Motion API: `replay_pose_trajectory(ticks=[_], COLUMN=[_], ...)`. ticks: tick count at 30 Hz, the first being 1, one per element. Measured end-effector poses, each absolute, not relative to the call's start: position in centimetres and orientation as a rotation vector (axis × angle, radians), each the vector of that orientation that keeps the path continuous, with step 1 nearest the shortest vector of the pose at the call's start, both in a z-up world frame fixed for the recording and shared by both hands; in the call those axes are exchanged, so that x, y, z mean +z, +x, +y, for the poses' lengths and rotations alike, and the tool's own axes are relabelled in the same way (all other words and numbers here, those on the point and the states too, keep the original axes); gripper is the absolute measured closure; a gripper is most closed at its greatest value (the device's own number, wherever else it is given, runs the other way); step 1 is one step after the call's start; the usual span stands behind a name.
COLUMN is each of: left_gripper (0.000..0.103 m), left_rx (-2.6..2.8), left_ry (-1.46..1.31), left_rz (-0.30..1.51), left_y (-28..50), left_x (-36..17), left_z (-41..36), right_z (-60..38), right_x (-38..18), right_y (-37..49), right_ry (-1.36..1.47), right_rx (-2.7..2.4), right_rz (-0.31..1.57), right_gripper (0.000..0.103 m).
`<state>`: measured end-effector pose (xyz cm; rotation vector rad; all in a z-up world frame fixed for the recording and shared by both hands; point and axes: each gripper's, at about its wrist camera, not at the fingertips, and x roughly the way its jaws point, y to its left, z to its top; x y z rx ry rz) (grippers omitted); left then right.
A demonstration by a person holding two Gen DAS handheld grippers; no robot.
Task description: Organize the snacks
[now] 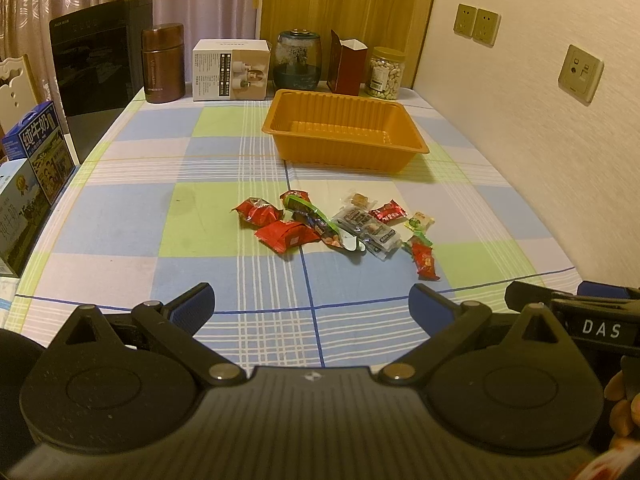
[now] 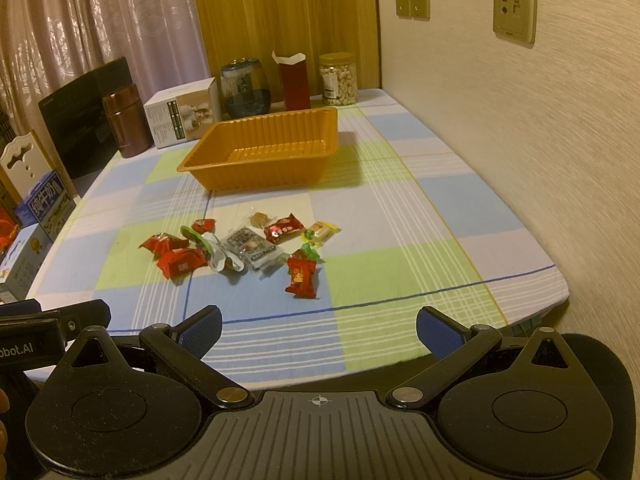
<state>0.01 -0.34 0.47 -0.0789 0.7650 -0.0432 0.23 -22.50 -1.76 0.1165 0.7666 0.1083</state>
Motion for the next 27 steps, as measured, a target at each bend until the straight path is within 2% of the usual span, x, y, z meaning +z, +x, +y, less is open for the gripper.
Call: replay_pose_trajectory(ticks=[27], left_gripper=[0.000], left_rx=[-0.048], left_ry=[-0.115], left_rz=[0.763], left_y=[0.7], left_x=[0.4], left_z=[0.2], right_z=[-23.1], right_x=[-1.3], right_y=[1.0], right_ry=[0.137], right_rx=[0.100], right_rz=[0.732], right_gripper=[0.000])
